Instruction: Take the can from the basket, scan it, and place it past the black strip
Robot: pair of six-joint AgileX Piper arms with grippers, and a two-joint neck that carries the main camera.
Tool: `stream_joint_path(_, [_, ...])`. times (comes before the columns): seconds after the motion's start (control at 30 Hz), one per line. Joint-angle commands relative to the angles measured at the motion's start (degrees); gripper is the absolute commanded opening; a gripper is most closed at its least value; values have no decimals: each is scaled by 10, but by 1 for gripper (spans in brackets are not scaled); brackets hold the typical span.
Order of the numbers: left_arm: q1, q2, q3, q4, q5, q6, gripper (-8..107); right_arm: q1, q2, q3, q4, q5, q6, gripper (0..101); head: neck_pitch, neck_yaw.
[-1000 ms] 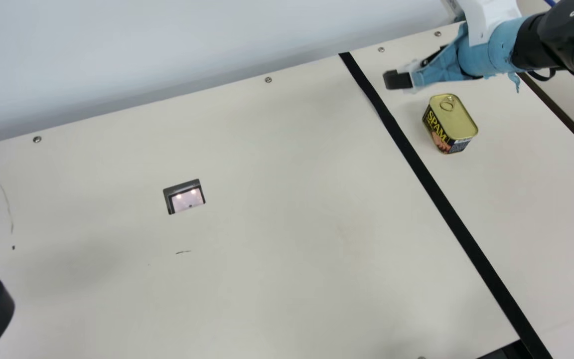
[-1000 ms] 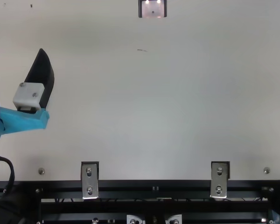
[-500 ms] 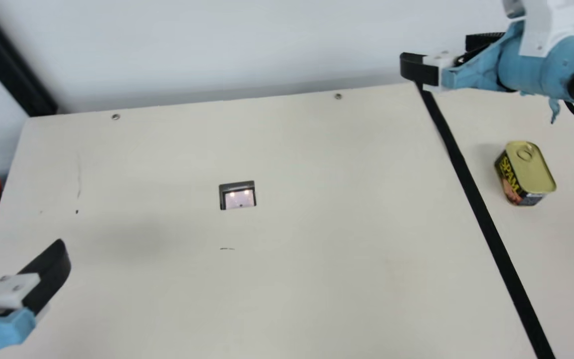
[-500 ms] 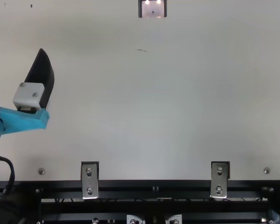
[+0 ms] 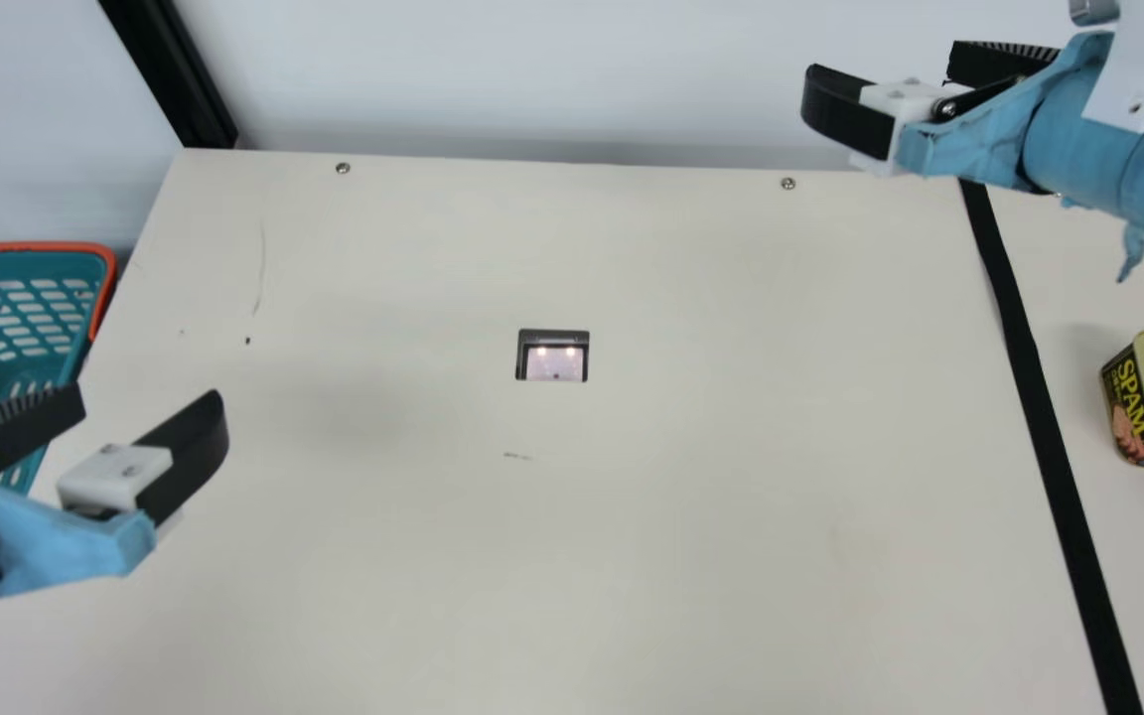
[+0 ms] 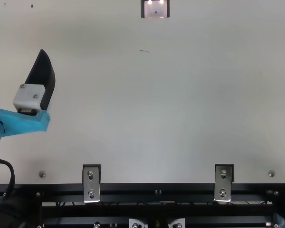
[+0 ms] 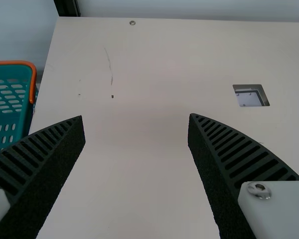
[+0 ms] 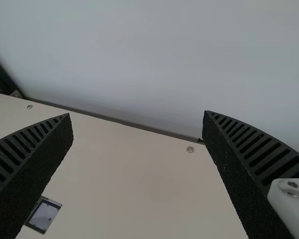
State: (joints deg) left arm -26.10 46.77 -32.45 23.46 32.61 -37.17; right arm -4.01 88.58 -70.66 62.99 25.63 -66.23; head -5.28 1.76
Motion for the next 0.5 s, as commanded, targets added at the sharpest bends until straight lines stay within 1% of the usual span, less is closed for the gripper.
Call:
stream_joint_path(0.0, [0, 0, 0, 0, 0, 0, 90, 10, -4, 3, 1, -4, 5, 101, 4, 8])
stream_joint_path(0.07, [0, 0, 0, 0, 0, 0, 90, 20, -10, 7, 0, -11, 8, 101, 13, 5])
stream_joint_path(0.23, [0, 0, 0, 0, 0, 0, 90, 43, -26, 19, -12, -27, 17, 101, 13, 5])
stream_joint_path(0.47, [0, 0, 0, 0, 0, 0, 90, 85, -40, 32, -73, -42, 53, 101, 13, 5])
